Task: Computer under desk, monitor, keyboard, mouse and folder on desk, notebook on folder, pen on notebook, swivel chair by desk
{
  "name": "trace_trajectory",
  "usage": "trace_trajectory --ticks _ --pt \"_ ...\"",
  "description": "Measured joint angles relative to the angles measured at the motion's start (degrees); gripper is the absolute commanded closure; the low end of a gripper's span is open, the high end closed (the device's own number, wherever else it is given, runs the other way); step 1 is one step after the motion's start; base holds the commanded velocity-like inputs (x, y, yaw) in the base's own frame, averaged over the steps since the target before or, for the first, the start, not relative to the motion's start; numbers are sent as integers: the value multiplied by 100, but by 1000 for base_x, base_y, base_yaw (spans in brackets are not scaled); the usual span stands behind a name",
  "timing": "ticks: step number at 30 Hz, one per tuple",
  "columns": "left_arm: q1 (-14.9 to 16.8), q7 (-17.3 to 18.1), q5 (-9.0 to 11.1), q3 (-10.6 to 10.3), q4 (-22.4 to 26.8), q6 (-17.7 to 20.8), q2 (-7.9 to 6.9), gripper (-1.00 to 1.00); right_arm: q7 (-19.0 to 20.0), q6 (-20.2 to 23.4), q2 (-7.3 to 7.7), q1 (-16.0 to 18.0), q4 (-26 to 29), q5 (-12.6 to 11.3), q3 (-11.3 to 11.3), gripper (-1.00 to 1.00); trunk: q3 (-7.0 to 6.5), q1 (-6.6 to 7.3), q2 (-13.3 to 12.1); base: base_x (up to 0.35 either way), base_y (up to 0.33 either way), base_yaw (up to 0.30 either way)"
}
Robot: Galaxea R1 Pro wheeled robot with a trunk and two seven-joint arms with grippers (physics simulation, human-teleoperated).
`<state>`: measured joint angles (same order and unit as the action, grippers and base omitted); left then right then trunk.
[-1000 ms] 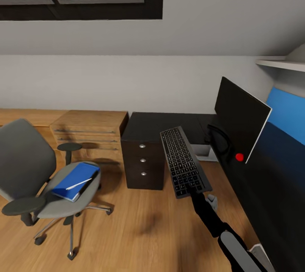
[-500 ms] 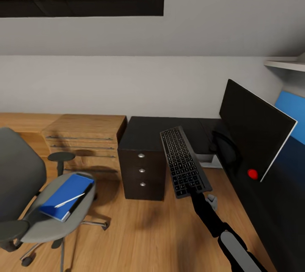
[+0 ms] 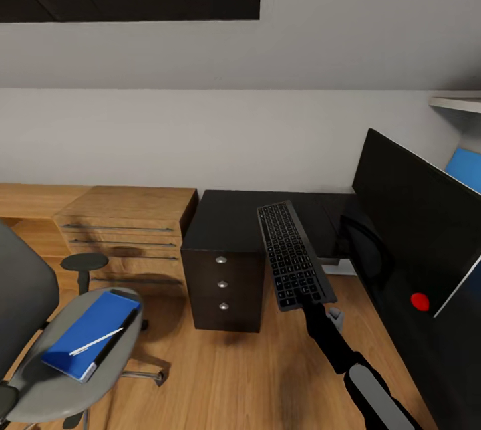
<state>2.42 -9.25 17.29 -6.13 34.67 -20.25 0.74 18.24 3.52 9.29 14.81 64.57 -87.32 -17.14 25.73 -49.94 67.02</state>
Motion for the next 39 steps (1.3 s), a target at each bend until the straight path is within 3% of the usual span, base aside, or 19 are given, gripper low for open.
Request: trace_trajectory --ticks 3,6,8,9,10,12,15,17,39 --pt "-33 105 5 -55 373 -30 8 -100 -141 0 3 -1 12 -373 24 100 0 -1 0 16 0 0" --pt "-218 110 27 -109 1115 54 4 -100 -598 -5 -16 -1 8 -508 70 100 1 -1 0 4 0 0" --pt "-307 100 26 -140 1733 466 7 -100 -822 -6 -35 0 14 -543 108 100 1 0 0 1 0 0" --pt "-479 90 19 -207 2451 1253 6 -100 -923 -9 -60 5 17 -554 147 100 1 0 0 0 0 0" --pt "-765 84 76 -295 3439 2405 0 -100 -1072 -16 -91 15 16 -565 249 100 1 0 0 0 0 0" --pt "-1033 89 320 -356 4321 3564 -48 -100 -1190 -38 -117 25 22 -556 382 100 1 0 0 0 0 0" --pt "-1103 103 385 -364 4225 3832 -235 -100 -1203 -34 -120 27 76 -542 399 100 1 0 0 3 0 0" --pt "-1110 111 388 -378 4075 3854 -274 -100 -1207 -30 -118 27 92 -544 402 100 1 2 0 228 0 0" --pt "-1113 112 393 -398 3721 3853 -249 -100 -1164 -15 -125 27 36 -541 397 100 1 3 0 310 0 0"
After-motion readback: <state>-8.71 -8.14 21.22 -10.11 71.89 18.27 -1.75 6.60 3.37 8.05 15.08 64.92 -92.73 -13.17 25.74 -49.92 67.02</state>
